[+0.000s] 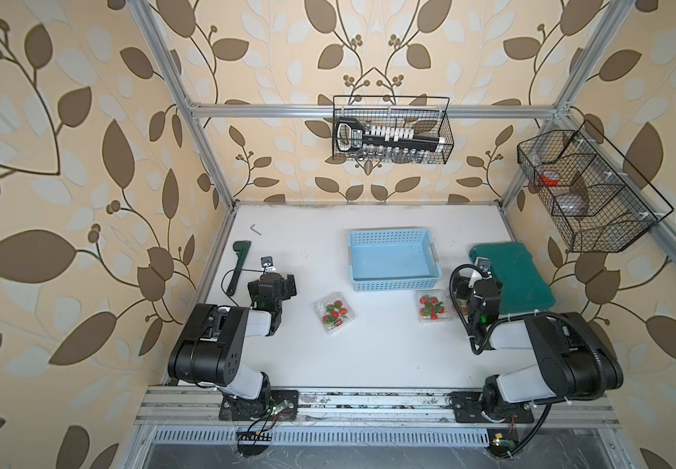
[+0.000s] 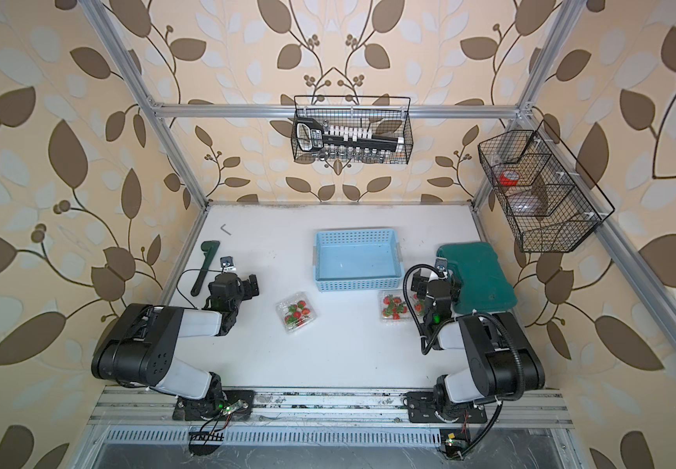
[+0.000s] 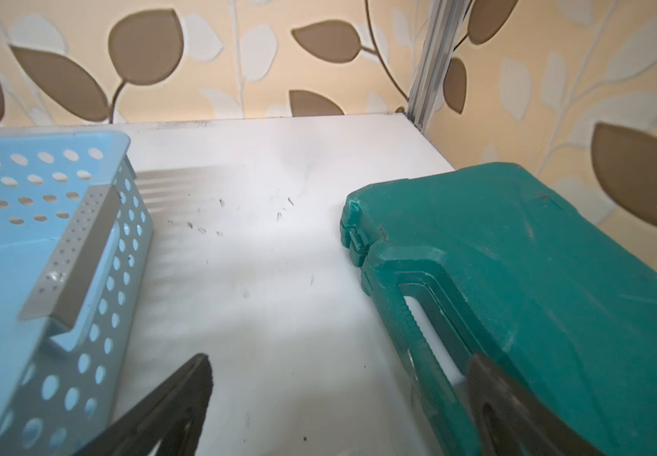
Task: Pack strawberries into containers
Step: Reset both arms
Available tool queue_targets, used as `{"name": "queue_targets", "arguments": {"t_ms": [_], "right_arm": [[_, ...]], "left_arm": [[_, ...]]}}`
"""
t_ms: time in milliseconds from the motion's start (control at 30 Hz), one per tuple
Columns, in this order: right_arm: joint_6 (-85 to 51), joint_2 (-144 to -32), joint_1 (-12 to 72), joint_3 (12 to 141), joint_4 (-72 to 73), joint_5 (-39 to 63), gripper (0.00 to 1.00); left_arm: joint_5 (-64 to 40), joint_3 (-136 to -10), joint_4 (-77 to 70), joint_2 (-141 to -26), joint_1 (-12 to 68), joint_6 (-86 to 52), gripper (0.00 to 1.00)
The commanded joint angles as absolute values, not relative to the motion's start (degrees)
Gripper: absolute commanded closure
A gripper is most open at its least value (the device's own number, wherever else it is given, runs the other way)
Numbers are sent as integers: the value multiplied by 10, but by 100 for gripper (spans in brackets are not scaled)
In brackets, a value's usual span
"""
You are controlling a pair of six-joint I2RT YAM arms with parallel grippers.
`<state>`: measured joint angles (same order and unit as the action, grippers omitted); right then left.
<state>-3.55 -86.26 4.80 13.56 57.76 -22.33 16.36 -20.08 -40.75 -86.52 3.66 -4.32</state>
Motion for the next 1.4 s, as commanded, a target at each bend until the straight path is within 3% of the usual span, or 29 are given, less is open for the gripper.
{"name": "queue_targets", "arguments": {"t_ms": [0,667,700,767,800,867,900,1000,1067,1167,1367], "right_arm": [[-34,-863,38,148,618,-174,0],[-42,-862,26,152,605,-163,0],[-39,-861,26,151,608,-151,0],[21,-855,26,143,616,-14,0],[11,-850,25,130,633,-34,0],[-45,-862,24,139,631,-168,1],[-61,-858,15,149,605,-174,0],[-2,-858,12,156,593,-23,0],[-51,-862,10,152,606,-135,0],[-14,-862,9,163,584,-51,0],[-29,-862,7,162,587,-77,0]], "left_arm": [[145,-214,-436,-855,33,-30,1],[146,-214,-436,-857,33,-30,1],[146,-214,-436,-857,33,-30,1],[146,-214,-436,-857,33,-29,1],[146,-214,-436,-857,33,-29,1],[146,-214,-436,-857,33,-29,1],[146,-214,-436,-857,33,-29,1],[146,-214,-436,-857,33,-30,1],[146,-214,-436,-857,34,-30,1],[145,-214,-436,-857,33,-29,1],[146,-217,-434,-860,33,-30,1]]}}
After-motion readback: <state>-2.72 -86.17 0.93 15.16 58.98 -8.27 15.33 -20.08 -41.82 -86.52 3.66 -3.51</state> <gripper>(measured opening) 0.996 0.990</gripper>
